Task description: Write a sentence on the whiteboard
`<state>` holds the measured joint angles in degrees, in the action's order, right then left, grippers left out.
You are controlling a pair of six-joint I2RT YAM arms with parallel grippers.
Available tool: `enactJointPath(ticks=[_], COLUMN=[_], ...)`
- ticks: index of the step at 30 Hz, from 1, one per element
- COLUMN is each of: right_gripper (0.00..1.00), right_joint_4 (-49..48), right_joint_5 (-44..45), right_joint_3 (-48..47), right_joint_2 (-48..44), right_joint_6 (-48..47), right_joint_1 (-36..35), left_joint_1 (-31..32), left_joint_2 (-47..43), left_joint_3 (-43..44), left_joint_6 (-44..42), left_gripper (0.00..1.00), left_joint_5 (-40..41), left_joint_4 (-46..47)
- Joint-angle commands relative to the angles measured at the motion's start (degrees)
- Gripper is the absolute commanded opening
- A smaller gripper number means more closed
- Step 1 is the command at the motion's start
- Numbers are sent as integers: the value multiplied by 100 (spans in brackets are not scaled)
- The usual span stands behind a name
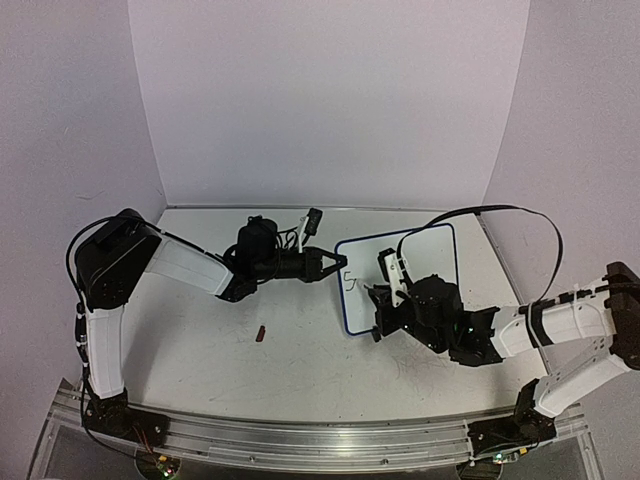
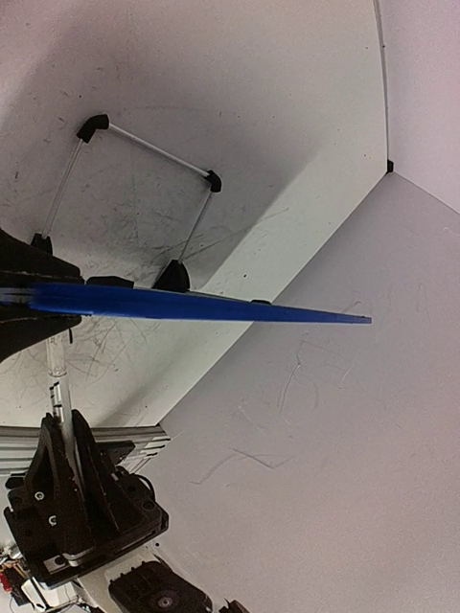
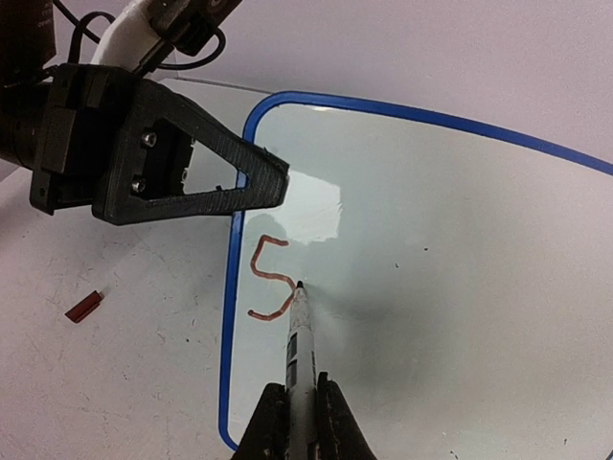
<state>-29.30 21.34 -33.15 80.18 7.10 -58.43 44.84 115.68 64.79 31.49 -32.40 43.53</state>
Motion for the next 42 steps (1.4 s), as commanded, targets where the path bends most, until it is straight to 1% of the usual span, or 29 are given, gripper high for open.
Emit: enactJointPath(ticks=[1, 18, 42], right_gripper=[0, 0, 0], right_joint_4=[1, 141, -203], right_joint_5=[65, -158, 140], right_joint_3=[-58, 226, -93], right_joint_2=[-38, -239, 41], right_joint_6=[122, 396, 50], right_joint_1=[10, 13, 21], left_joint_1=[-10, -6, -9], left_joint_2=[-164, -208, -241], left_joint_3=[-11, -41, -96], left_joint_6=[19, 14, 31], left_gripper=[0, 0, 0], left_joint_5=[-44, -24, -56], left_joint_4=[-35, -40, -45])
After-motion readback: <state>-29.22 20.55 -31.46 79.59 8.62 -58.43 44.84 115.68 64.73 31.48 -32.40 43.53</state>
